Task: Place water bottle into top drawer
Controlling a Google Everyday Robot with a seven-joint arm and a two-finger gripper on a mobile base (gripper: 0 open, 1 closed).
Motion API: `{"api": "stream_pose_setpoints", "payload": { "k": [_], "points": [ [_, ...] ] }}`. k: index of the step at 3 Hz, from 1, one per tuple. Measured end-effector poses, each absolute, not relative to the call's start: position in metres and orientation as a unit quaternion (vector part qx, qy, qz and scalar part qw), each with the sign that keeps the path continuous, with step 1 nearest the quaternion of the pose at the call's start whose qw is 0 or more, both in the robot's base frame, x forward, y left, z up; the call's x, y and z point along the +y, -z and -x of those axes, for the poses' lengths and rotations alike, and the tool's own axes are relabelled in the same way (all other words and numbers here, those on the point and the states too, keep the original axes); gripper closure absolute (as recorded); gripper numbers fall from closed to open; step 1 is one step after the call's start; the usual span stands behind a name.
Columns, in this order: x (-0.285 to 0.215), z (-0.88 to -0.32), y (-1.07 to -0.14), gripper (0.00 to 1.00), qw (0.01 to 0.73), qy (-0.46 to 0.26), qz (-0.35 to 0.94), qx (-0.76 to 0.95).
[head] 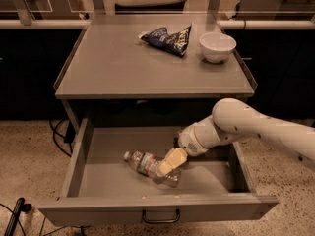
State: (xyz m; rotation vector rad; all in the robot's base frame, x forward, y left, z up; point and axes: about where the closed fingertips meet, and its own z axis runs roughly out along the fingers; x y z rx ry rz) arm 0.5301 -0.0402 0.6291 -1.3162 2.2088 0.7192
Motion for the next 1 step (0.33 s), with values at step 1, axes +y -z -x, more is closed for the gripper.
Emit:
{"api": "stream_pose_setpoints", "payload": {
  "k": [1],
  "points": [
    [-0.0402, -0.5301, -0.6291, 0.00, 0.234, -0.262, 0.479, 0.804]
  ]
}}
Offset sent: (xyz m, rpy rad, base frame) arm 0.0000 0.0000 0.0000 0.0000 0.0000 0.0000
